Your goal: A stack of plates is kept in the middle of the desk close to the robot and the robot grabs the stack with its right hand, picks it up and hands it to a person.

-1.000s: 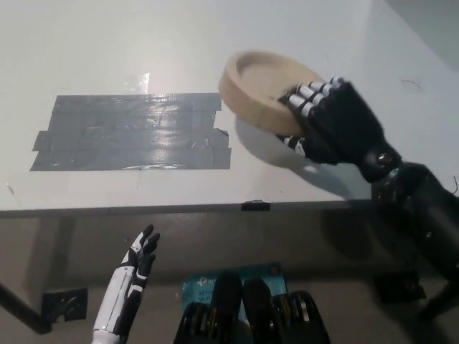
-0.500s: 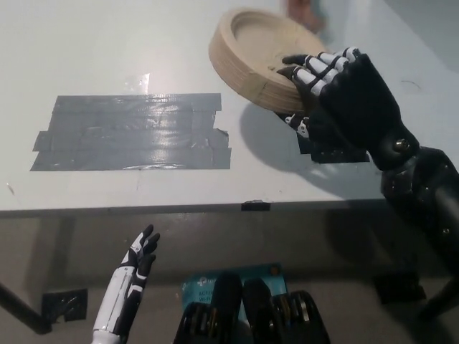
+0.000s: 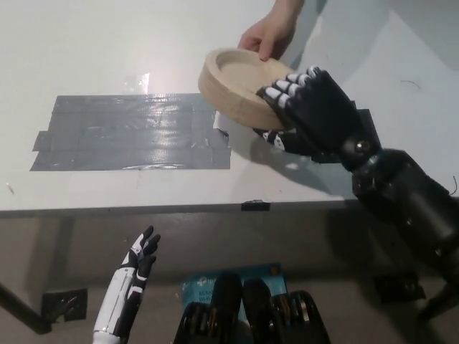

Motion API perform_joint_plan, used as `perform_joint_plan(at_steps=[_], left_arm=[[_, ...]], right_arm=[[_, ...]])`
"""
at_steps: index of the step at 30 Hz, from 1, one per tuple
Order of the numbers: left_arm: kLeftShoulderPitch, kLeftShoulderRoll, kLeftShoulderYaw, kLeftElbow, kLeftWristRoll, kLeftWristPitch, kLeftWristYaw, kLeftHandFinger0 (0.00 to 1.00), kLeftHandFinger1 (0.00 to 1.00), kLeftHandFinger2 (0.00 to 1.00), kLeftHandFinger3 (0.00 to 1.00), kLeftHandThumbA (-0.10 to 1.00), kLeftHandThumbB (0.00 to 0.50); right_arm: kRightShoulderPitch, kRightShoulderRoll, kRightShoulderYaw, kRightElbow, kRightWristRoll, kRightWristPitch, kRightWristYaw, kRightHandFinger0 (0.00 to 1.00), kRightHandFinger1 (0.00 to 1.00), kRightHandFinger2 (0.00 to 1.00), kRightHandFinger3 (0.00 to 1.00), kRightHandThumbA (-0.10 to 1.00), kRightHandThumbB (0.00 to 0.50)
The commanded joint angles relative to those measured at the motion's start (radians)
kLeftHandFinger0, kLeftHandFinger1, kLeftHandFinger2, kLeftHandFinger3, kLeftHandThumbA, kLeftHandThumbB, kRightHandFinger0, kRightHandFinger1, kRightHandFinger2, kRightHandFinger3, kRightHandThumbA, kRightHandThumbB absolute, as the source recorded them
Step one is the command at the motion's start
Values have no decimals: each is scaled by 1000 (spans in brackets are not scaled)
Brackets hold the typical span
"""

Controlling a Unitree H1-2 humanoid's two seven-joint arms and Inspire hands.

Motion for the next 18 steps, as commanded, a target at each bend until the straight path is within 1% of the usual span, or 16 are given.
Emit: perform_joint_plan(at_steps=[1,3,5,6,7,8,9,10,11,12,13,14,18], left_arm=[[11,4,-6,-35,-6,-15,-12,1000,1000,1000,1000,1000,0],[11,3,-7,-38,-6,-13,-13,1000,1000,1000,1000,1000,0],[10,4,-7,-41,-4,-7,-14,1000,1000,1000,1000,1000,0],[10,5,-7,-42,-4,-5,-14,1000,1000,1000,1000,1000,0],[9,6,-6,-43,-4,-4,-15,1000,1000,1000,1000,1000,0],[9,7,-6,-43,-4,-3,-15,1000,1000,1000,1000,1000,0],[7,7,-7,-42,-4,-6,-16,1000,1000,1000,1000,1000,0],[6,7,-7,-42,-4,-8,-15,1000,1000,1000,1000,1000,0],[7,7,-7,-43,-3,-8,-15,1000,1000,1000,1000,1000,0],[7,6,-7,-43,-6,-6,-15,1000,1000,1000,1000,1000,0],[4,7,-6,-42,-7,-4,-17,1000,1000,1000,1000,1000,0],[2,8,-7,-41,-5,-4,-17,1000,1000,1000,1000,1000,0],[-2,9,-8,-39,0,-6,-16,1000,1000,1000,1000,1000,0]], right_arm=[[-101,30,-3,57,-12,28,-77,0,0,304,423,-100,305],[-104,34,1,69,-19,44,-75,0,0,249,359,-100,302],[-100,44,0,79,-21,80,-47,0,82,393,336,-100,299],[-98,46,-2,78,-15,85,-30,0,142,489,342,-100,294],[-84,48,-15,56,7,106,31,334,578,981,775,170,377],[-75,50,-25,40,22,121,72,548,766,1000,869,217,389],[-55,52,-46,-2,68,152,187,1000,1000,1000,1000,372,458],[-47,51,-53,-30,82,179,259,1000,1000,1000,1000,472,492],[-43,50,-53,-42,83,193,290,1000,1000,1000,1000,516,498],[-30,49,-61,-72,95,215,341,1000,1000,1000,1000,614,500],[-23,49,-67,-88,103,221,360,1000,1000,1000,1000,634,500],[-13,46,-75,-113,120,224,386,1000,1000,1000,1000,719,500],[23,37,-101,-200,173,221,452,1000,1000,1000,1000,816,500]])
